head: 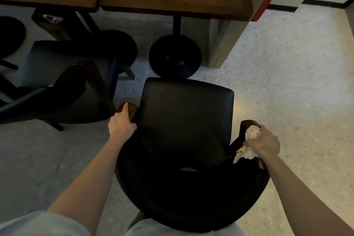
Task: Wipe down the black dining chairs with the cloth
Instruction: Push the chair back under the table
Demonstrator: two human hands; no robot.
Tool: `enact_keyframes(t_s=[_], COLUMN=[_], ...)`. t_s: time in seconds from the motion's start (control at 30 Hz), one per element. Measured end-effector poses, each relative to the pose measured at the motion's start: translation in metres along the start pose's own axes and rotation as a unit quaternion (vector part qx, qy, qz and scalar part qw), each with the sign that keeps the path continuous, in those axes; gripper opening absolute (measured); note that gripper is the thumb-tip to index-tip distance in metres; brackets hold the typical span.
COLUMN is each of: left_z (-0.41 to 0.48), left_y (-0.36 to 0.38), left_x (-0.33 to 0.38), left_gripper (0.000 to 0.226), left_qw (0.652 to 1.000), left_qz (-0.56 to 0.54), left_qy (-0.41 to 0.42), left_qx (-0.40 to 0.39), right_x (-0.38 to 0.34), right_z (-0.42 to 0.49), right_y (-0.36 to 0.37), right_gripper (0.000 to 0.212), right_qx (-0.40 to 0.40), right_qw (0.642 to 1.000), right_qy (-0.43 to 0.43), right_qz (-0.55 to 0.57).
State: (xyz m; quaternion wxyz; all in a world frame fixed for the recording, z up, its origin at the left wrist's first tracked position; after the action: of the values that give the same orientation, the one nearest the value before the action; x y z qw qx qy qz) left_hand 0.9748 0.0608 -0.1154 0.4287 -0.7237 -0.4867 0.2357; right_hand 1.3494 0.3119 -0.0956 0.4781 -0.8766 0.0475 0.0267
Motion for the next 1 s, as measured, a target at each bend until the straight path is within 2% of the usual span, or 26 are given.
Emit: enact_keyframes(t_s=[0.23, 0.6, 1.0], left_z=[0.012, 0.071, 0.152], left_y=[-0.017, -0.062, -0.102], left_x=[-0.013, -0.011, 0.025], left_gripper=[0.089, 0.088, 0.082], left_qw=[0.999, 0.996, 0.999], left_qz=[-0.021, -0.07, -0.029], left_qy=[-0.035, -0.042, -0.013], left_qx=[0.009, 0.031, 0.028], right_x=[-0.037, -0.12, -0.184], right_z=[0.011, 0.058, 0.118], right_y=[-0.009, -0.034, -0.054], right_gripper=[0.089, 0.093, 0.091], right_qx=[0.005, 0.011, 0.002], right_qw=[1.0, 0.998, 0.997], right_qy=[-0.027, -0.064, -0.078], right_qz=[-0.011, -0.008, -0.026])
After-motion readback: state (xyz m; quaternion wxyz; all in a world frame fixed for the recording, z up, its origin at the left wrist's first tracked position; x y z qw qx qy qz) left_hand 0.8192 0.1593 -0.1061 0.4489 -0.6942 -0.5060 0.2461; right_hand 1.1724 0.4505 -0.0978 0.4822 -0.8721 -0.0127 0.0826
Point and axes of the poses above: each hand's wrist, its own z-axis towards the middle knuckle, its own y-axis out of the palm, x = y × z, the point moved 5 cm from there along z, towards the middle knuckle, and after that the axes turned 1 degree about z, right-handed, at the moved point
